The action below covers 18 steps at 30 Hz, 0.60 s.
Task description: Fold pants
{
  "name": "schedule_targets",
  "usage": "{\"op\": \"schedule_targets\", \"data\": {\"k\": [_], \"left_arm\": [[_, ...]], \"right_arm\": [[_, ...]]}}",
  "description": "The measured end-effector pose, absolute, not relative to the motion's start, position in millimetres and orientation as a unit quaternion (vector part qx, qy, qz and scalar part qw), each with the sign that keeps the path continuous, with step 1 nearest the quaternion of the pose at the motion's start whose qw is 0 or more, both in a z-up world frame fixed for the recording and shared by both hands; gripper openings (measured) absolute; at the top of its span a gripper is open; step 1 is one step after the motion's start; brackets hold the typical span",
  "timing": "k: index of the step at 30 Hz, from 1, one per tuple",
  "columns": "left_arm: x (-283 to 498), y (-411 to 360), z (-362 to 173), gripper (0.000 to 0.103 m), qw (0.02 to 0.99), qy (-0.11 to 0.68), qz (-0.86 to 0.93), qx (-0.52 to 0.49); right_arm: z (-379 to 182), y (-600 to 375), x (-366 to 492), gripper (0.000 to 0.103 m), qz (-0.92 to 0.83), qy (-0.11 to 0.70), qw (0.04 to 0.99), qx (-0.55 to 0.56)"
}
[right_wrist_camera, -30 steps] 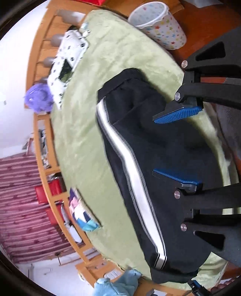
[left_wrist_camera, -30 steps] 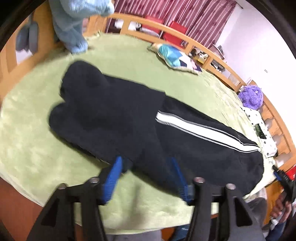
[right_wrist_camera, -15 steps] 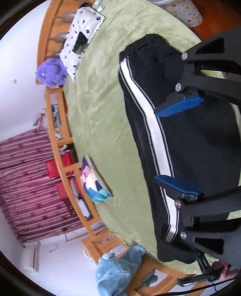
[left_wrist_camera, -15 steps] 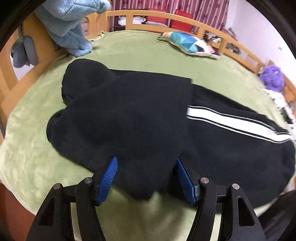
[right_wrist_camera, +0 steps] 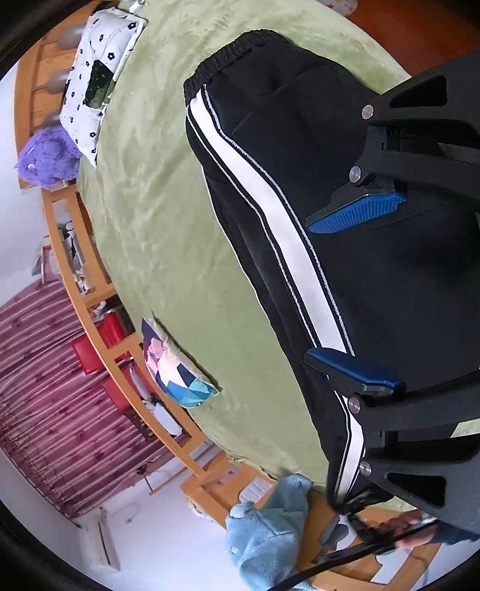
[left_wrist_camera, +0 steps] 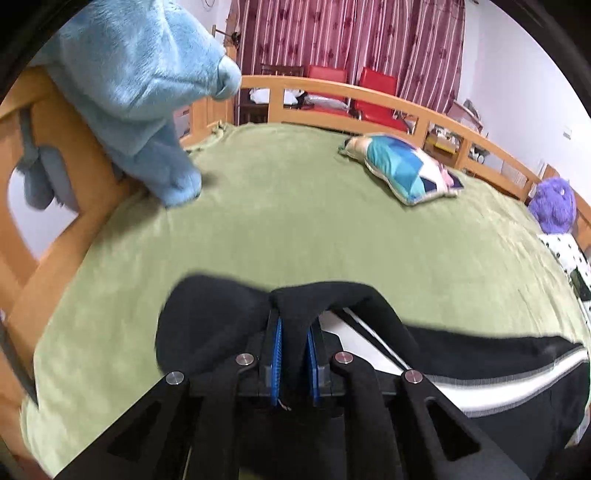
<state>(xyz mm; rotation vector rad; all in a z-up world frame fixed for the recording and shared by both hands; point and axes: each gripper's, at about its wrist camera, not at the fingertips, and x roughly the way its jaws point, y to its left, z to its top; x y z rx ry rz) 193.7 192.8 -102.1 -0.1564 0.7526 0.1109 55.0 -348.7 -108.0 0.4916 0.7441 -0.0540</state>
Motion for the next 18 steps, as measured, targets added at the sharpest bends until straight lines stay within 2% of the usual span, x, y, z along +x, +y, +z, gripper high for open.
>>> {"op": "schedule_targets", "data": {"k": [7, 10, 12, 14, 18], "left_arm": [[247.6, 204.1, -110.0, 0.013, 0.916, 0.392, 0.061, -0.059], [262.6, 201.2, -138.3, 0.024, 0.894, 0.439, 0.093, -0.022], [263.8, 197.5, -148.3, 0.05, 0.882, 0.455, 0.126, 0.006], [258.6, 194.4, -150.2, 0.061, 0.883, 0.45, 0.133, 0.012], [242.6, 184.1, -143.8, 0.066, 0.889, 0.442, 0.117, -0.007]], "right_arm": [[-110.4, -348.7, 62.3, 0.064, -0.036, 0.374, 0.897, 0.232], [-111.4, -350.7, 63.7, 0.064, -0.033, 0.379, 0.895, 0.234], [-110.1, -354.9, 61.5, 0.064, -0.031, 0.377, 0.894, 0.239], [-108.8, -362.1, 58.4, 0.065, -0.041, 0.373, 0.894, 0.246], [-103.9, -383.2, 47.7, 0.065, -0.087, 0.364, 0.9, 0.222]]}}
